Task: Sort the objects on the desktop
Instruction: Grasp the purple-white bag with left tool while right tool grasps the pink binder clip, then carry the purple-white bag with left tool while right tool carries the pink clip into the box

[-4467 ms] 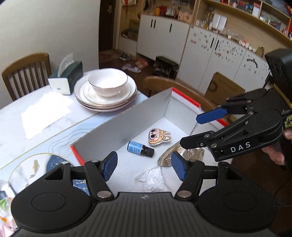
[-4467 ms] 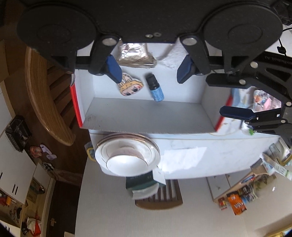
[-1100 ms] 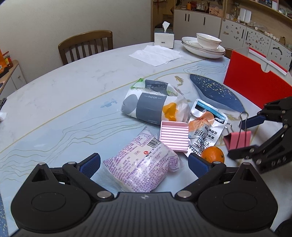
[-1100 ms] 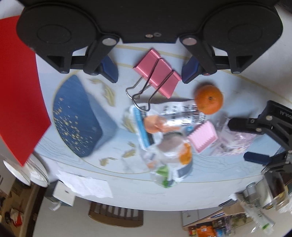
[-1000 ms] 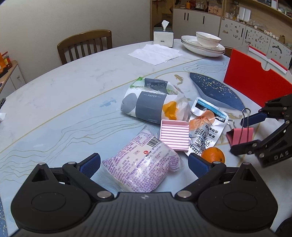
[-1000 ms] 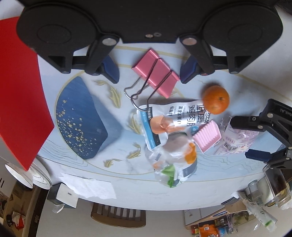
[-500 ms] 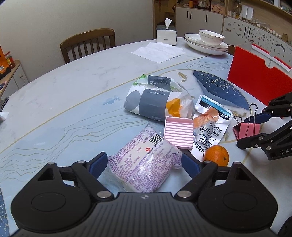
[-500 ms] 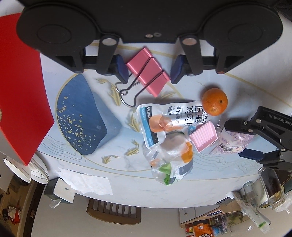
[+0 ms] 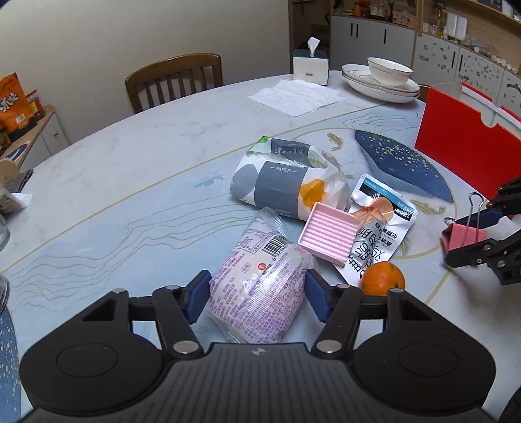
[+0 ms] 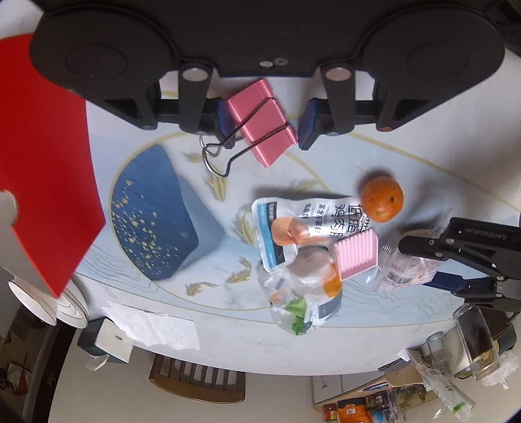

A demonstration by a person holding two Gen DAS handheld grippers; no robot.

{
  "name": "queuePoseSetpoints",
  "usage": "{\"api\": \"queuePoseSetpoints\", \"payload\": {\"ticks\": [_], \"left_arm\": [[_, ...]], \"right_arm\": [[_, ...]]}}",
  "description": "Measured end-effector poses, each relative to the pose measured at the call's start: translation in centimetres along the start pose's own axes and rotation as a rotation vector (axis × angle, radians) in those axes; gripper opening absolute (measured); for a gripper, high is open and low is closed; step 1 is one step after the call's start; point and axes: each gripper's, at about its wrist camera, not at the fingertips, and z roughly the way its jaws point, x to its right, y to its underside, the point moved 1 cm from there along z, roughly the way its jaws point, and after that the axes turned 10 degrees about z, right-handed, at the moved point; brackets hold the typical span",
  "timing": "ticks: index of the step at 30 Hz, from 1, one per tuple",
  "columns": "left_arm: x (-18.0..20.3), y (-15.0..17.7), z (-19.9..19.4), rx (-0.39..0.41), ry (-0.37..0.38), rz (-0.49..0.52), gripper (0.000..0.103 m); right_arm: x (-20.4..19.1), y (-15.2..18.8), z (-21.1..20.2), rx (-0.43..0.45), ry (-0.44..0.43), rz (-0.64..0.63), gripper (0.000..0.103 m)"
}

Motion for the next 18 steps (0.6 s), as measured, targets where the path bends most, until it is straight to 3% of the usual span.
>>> {"api": "queuePoseSetpoints", "payload": {"ticks": [5,18], "left_arm": [[0.2,0.3,-0.6,0.006,-0.014,-0.052,0.057],[1.4,-0.7,-3.9,0.032,-0.066,-0.167,0.057]], "right_arm": [[1.1,0.3,-0.9,-0.015,-0.008,0.009,0.032],[3.7,-0.5,-4.8,0.028,-0.064,0.006,0.032]]}}
